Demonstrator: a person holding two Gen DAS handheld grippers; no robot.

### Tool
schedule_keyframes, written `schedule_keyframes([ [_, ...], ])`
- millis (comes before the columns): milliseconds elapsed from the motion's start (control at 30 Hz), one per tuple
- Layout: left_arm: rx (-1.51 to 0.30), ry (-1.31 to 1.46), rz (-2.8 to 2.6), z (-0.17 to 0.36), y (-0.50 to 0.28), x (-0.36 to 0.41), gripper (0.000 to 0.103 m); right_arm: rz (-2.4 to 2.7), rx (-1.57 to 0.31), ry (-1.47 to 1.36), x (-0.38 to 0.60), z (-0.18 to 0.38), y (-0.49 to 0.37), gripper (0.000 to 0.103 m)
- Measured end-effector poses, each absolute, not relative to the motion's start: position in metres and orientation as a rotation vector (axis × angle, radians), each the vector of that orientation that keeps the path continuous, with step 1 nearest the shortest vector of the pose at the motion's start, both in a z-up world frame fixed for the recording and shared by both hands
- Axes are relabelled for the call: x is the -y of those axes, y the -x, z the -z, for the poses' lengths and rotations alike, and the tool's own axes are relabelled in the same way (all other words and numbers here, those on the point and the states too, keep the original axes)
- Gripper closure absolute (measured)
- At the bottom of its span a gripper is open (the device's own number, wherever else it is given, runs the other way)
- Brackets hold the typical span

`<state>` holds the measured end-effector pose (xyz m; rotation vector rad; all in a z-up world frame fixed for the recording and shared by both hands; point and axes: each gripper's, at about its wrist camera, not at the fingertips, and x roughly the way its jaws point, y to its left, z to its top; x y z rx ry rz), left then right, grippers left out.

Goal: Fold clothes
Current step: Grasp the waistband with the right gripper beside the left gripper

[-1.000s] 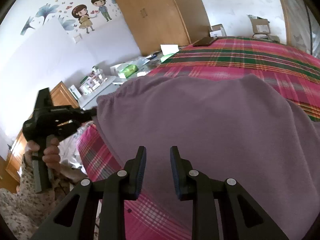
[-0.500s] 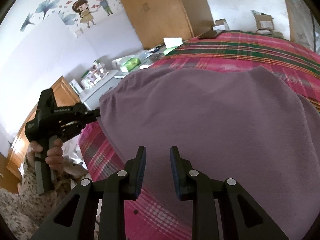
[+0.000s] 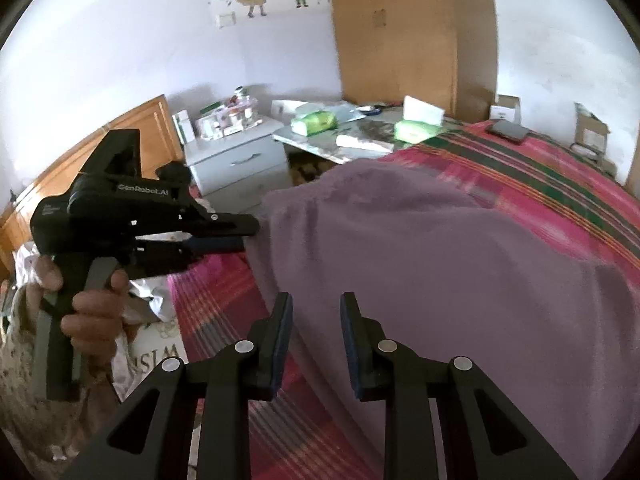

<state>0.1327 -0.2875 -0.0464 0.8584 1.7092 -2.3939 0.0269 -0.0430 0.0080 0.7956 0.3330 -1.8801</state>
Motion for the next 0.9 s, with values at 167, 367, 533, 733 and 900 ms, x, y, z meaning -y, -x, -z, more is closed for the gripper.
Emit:
schedule_keyframes([
  [167, -1.738, -0.851, 2.393, 0.047, -0.130, 0.290, 0.076, 1.871, -0.414, -0.772, 0.076, -0.005, -0.029, 0.077],
  [367, -1.775, -0.836, 2.392, 0.049, -0.128, 0.296, 0.076, 1.871, -0.478, -0.799, 0.105, 0.001, -0.022, 0.076],
  [533, -1.816, -0.821, 2.394, 0.051, -0.127, 0.299, 0.076, 1.875, -0.584, -0.737, 0.121, 0.006, -0.032, 0.092],
  [733, -1.888, -0.802, 2.382, 0.055, -0.127, 0.305, 0.076, 1.878, -0.568, -0.678, 0.119, -0.002, -0.036, 0.100],
  [900, -1.907, -0.794, 2.389, 0.056, -0.126, 0.308, 0.076, 1.819, -0.573, -0.720, 0.120, 0.007, -0.040, 0.100],
])
